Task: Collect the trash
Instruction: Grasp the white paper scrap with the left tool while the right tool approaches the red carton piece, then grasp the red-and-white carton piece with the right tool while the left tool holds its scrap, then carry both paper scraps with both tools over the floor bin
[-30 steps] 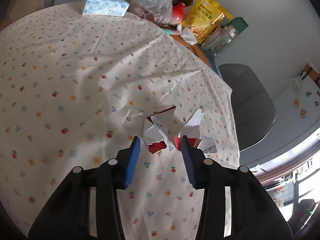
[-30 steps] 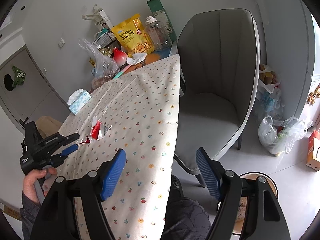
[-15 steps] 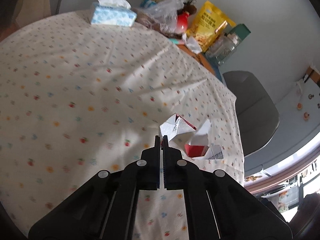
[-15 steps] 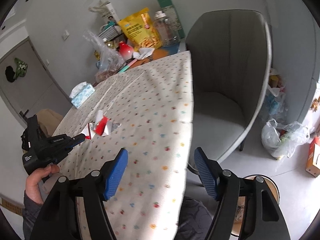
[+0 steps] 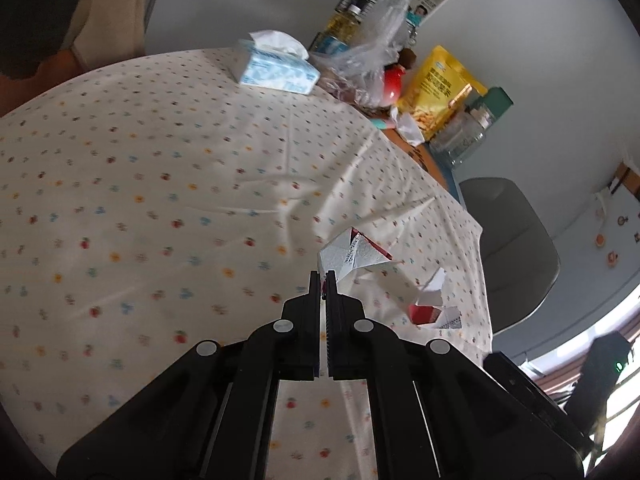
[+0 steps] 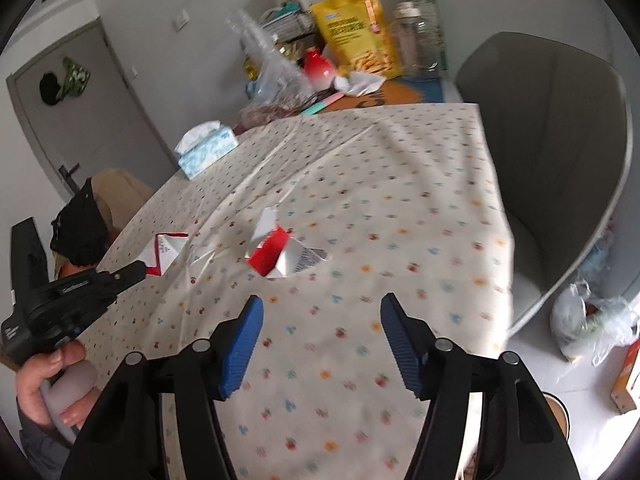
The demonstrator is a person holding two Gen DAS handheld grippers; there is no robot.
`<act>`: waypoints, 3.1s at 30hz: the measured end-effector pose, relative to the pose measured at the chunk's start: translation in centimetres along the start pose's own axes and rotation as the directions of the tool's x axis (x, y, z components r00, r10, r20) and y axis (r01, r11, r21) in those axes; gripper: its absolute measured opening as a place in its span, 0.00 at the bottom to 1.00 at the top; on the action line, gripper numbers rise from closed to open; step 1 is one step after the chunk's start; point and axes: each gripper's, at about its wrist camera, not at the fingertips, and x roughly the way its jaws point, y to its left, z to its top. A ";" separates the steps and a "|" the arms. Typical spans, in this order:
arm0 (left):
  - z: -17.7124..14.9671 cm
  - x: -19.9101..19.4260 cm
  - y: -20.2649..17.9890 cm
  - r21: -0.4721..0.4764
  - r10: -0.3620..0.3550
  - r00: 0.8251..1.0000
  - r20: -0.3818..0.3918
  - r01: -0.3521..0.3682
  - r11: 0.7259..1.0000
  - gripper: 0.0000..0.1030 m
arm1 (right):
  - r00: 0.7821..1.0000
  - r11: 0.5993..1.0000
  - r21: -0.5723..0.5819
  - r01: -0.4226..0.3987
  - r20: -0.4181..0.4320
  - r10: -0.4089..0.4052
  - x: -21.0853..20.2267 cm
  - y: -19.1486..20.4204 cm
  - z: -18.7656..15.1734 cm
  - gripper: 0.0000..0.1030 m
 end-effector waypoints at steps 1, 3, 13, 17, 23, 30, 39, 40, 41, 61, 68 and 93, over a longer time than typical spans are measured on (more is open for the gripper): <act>0.0 -0.3 0.4 -0.009 0.002 1.000 0.007 -0.002 1.000 0.03 | 1.000 1.000 -0.012 -0.005 -0.009 0.004 0.8 0.5 0.4 0.58; 0.0 -0.8 0.9 -0.020 0.006 1.000 0.023 -0.006 1.000 0.03 | 1.000 1.000 -0.029 -0.003 -0.020 0.003 1.8 1.1 0.9 0.58; -1.0 -1.3 2.4 -0.082 0.004 0.999 0.044 0.000 0.997 0.03 | 0.996 1.000 -0.015 0.004 -0.084 -0.005 7.0 1.5 2.7 0.56; -1.1 -1.3 2.2 -0.078 0.001 0.999 0.045 0.003 0.997 0.03 | 0.994 1.000 -0.001 -0.005 -0.105 0.005 7.9 1.3 2.9 0.19; -1.4 -1.5 1.3 -0.062 -0.016 0.999 0.047 0.019 0.998 0.03 | 0.999 0.999 -0.029 -0.015 -0.052 0.014 5.5 1.6 2.3 0.09; -2.3 -1.7 -1.5 -0.016 -0.053 0.998 0.040 0.054 0.998 0.03 | 1.000 1.000 0.009 -0.026 0.007 0.026 1.0 0.7 1.1 0.08; -4.4 -1.2 -6.8 0.074 -0.112 0.994 0.003 0.111 0.991 0.03 | 0.998 0.998 0.065 -0.006 0.063 0.002 -4.1 -2.0 -0.8 0.08; -4.6 -1.1 -7.3 0.082 -0.117 0.993 -0.002 0.117 0.990 0.03 | 0.998 0.997 0.074 -0.002 0.067 -0.003 -4.6 -2.6 -1.0 0.08; -5.0 -0.9 -8.1 0.095 -0.126 0.992 -0.012 0.127 0.987 0.03 | 0.997 0.997 0.079 0.005 0.071 -0.011 -5.1 -3.1 -1.2 0.08; -13.6 2.5 -21.1 0.300 -0.206 0.958 -0.200 0.260 0.918 0.03 | 0.972 0.950 0.258 0.178 0.104 -0.210 -13.6 -15.5 -7.2 0.09; -17.7 4.1 -24.9 0.364 -0.189 0.942 -0.279 0.286 0.886 0.03 | 0.962 0.914 0.342 0.219 0.083 -0.262 -15.2 -19.9 -10.6 0.09; -25.6 8.1 -30.5 0.525 -0.057 0.915 -0.400 0.280 0.804 0.03 | 0.962 0.761 0.600 0.245 -0.054 -0.267 -12.4 -32.3 -22.7 0.43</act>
